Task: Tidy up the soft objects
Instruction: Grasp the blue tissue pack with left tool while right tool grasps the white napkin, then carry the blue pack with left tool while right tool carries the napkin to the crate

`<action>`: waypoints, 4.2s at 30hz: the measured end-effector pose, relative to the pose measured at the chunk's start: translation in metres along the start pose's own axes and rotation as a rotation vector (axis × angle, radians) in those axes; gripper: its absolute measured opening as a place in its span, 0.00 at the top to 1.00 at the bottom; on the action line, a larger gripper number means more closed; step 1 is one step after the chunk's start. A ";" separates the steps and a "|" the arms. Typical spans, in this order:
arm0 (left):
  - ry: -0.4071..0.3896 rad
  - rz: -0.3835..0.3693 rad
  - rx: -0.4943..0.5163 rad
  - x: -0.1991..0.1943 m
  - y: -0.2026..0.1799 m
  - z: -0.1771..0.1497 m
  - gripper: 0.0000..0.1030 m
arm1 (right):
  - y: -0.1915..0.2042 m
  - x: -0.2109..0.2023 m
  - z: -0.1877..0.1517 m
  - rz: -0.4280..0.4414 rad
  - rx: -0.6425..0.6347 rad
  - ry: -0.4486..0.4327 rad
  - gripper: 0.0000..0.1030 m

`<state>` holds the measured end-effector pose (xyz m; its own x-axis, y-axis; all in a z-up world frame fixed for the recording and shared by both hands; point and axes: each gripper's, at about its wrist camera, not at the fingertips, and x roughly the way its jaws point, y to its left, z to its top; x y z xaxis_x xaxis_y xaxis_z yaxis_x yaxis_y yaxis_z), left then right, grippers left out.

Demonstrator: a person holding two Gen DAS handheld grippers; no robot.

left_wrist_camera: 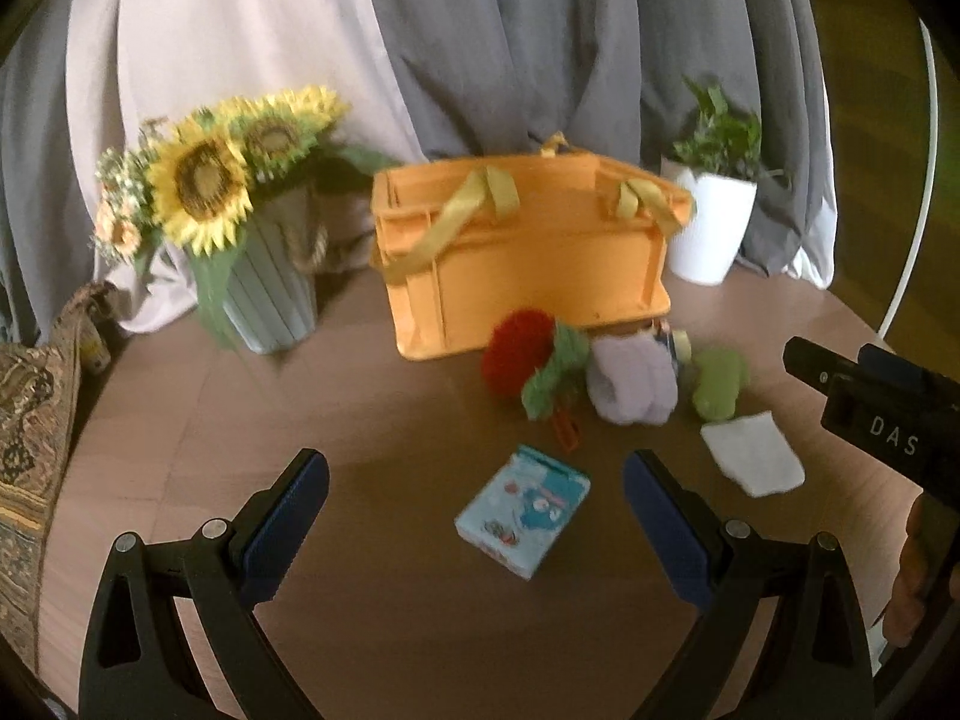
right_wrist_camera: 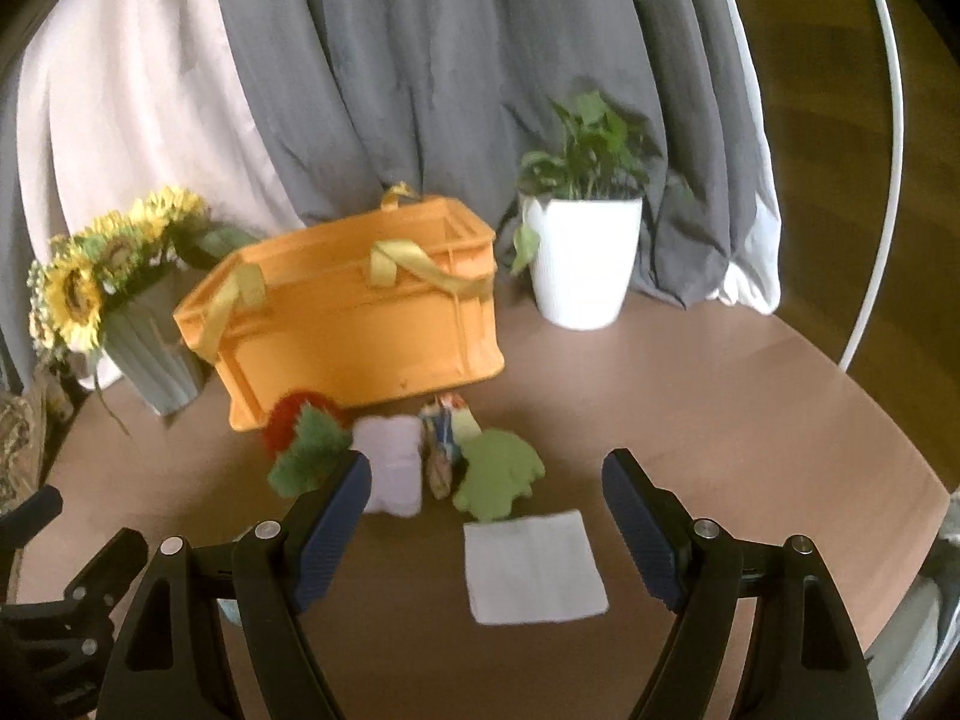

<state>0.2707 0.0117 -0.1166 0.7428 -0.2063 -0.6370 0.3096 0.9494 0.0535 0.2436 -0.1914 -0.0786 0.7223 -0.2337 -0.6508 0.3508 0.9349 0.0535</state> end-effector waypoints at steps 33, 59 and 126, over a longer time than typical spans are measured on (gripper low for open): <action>0.167 -0.091 0.029 0.086 -0.011 -0.033 0.04 | -0.018 0.083 -0.051 -0.061 0.038 0.259 0.25; 0.157 -0.083 -0.049 0.068 -0.015 -0.030 0.36 | -0.009 0.069 -0.049 0.071 -0.042 0.272 0.86; -0.288 0.032 -0.116 0.009 0.000 0.158 0.36 | 0.024 0.019 0.144 0.359 -0.063 -0.181 0.86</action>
<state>0.3711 -0.0278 -0.0003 0.8938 -0.2185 -0.3916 0.2256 0.9738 -0.0283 0.3515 -0.2122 0.0192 0.8874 0.0723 -0.4552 0.0243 0.9789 0.2029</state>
